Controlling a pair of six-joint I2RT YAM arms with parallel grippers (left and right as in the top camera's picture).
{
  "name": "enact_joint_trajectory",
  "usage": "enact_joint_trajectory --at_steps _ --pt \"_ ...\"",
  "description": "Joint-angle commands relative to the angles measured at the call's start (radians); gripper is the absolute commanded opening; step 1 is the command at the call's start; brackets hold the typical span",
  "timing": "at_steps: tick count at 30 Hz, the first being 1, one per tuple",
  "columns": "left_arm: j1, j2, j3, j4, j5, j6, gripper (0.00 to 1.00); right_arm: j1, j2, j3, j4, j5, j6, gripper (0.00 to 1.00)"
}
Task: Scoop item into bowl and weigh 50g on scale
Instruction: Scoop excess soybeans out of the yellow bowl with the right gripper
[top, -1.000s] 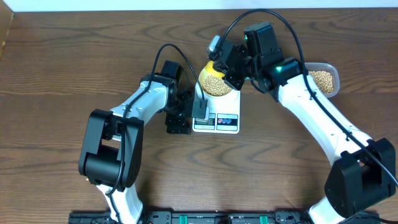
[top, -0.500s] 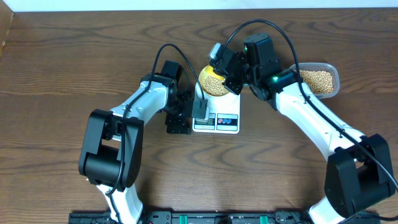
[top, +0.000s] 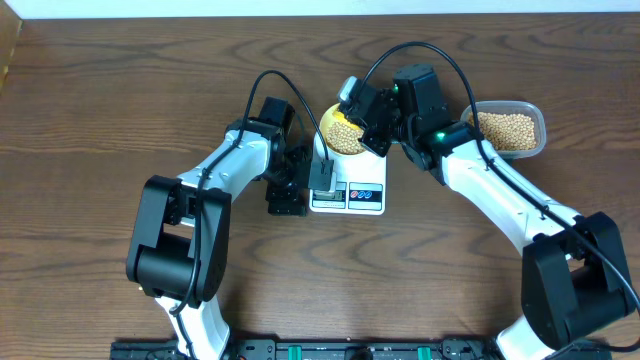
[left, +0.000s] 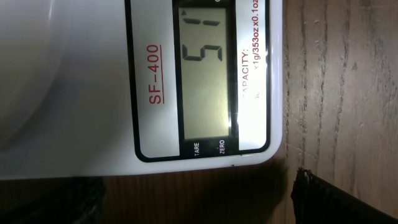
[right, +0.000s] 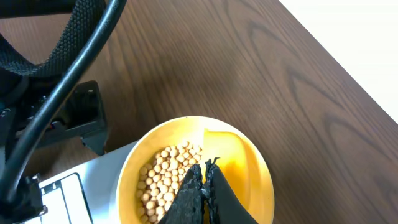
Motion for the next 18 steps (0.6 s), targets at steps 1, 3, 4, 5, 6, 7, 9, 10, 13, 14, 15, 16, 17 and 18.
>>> enact_joint_trajectory --at_steps 1,3,4,5,6,7,9,10,13,14,15,16,17,18 --pt "-0.009 0.011 -0.011 -0.004 0.02 0.014 0.98 0.0 0.05 -0.009 0.008 0.0 -0.012 0.01" --pt "-0.009 0.011 -0.011 -0.004 0.02 0.014 0.98 0.002 0.068 -0.008 0.012 0.0 -0.011 0.01" --pt "-0.009 0.011 -0.011 -0.004 0.02 0.014 0.98 0.003 0.077 -0.008 0.016 0.0 -0.002 0.01" --pt "-0.009 0.011 -0.011 -0.004 0.02 0.014 0.98 0.003 0.078 -0.008 0.02 -0.002 0.013 0.01" --pt "-0.009 0.011 -0.011 -0.004 0.02 0.014 0.98 0.002 0.078 -0.008 0.026 -0.011 0.032 0.01" --pt "-0.009 0.011 -0.011 -0.004 0.02 0.014 0.98 0.002 0.078 -0.008 0.035 -0.024 0.055 0.01" --pt "-0.009 0.011 -0.011 -0.004 0.02 0.014 0.98 0.002 0.074 -0.006 0.056 -0.036 0.102 0.01" --pt "-0.009 0.012 -0.011 -0.004 0.02 0.014 0.98 0.002 0.074 -0.003 0.071 -0.04 0.134 0.01" --pt "-0.009 0.012 -0.011 -0.004 0.02 0.014 0.98 -0.004 0.068 0.005 0.089 -0.042 0.212 0.01" --pt "-0.009 0.011 -0.011 -0.004 0.02 0.014 0.98 -0.008 0.065 0.008 0.087 -0.042 0.233 0.01" --pt "-0.009 0.011 -0.011 -0.004 0.02 0.014 0.98 -0.011 0.061 0.011 0.084 -0.042 0.25 0.01" --pt "-0.009 0.012 -0.011 -0.004 0.02 0.014 0.98 -0.015 0.058 0.014 0.082 -0.042 0.272 0.01" --pt "-0.009 0.012 -0.011 -0.004 0.02 0.014 0.98 -0.018 0.053 0.015 0.079 -0.042 0.288 0.01" --pt "-0.009 0.012 -0.011 -0.004 0.02 0.014 0.98 -0.021 0.048 0.015 0.077 -0.042 0.307 0.01"
